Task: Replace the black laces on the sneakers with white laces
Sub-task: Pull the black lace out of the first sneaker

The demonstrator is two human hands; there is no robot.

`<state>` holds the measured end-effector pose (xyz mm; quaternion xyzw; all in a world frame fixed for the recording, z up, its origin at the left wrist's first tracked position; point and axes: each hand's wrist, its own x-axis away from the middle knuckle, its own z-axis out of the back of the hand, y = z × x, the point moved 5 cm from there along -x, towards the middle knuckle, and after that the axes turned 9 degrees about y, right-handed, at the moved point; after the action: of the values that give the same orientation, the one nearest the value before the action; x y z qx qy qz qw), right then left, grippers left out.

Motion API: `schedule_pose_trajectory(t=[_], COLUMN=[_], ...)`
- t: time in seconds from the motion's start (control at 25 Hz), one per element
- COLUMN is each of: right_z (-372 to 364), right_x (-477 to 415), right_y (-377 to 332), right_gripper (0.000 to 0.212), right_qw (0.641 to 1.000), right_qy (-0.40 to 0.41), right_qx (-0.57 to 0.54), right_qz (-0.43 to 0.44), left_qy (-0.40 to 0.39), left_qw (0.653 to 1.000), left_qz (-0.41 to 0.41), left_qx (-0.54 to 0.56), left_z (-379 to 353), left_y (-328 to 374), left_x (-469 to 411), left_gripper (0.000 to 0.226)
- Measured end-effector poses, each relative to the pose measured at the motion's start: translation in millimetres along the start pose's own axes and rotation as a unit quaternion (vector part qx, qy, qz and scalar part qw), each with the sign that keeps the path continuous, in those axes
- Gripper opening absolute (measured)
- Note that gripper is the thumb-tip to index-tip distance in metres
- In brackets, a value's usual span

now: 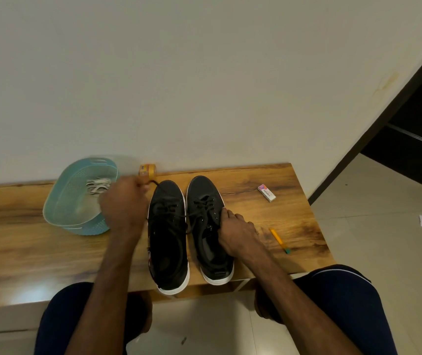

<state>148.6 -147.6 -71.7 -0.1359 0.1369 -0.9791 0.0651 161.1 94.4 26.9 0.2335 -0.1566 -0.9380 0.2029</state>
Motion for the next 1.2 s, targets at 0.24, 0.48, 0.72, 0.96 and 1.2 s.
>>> schedule_pose_trajectory(t=[0.24, 0.48, 0.72, 0.96, 1.2], right_z=[17.6, 26.8, 27.6, 23.3, 32.1], right_x=[-6.0, -7.7, -13.0, -18.6, -11.0], right_y=[-3.1, -20.7, -22.0, -10.9, 1.9], right_gripper=[0.062, 0.045, 0.033, 0.008, 0.028], right_qw=[0.993, 0.988, 0.984, 0.931, 0.81], right_qy=[0.029, 0.107, 0.147, 0.06, 0.01], right_qx=[-0.114, -0.074, -0.038, -0.359, -0.569], right_qz=[0.023, 0.088, 0.088, -0.024, -0.143], left_qy=[-0.158, -0.29, -0.358, -0.393, -0.389], left_qw=[0.987, 0.924, 0.905, 0.894, 0.896], left_qz=[-0.014, -0.248, -0.226, -0.209, -0.209], left_qx=[-0.007, -0.014, 0.03, 0.059, 0.041], left_z=[-9.0, -47.5, -66.4, -73.8, -76.1], left_y=[-8.6, 54.4, 48.6, 48.9, 50.0], left_x=[10.7, 53.2, 62.1, 68.1, 69.6], left_gripper=[0.02, 0.062, 0.067, 0.082, 0.067])
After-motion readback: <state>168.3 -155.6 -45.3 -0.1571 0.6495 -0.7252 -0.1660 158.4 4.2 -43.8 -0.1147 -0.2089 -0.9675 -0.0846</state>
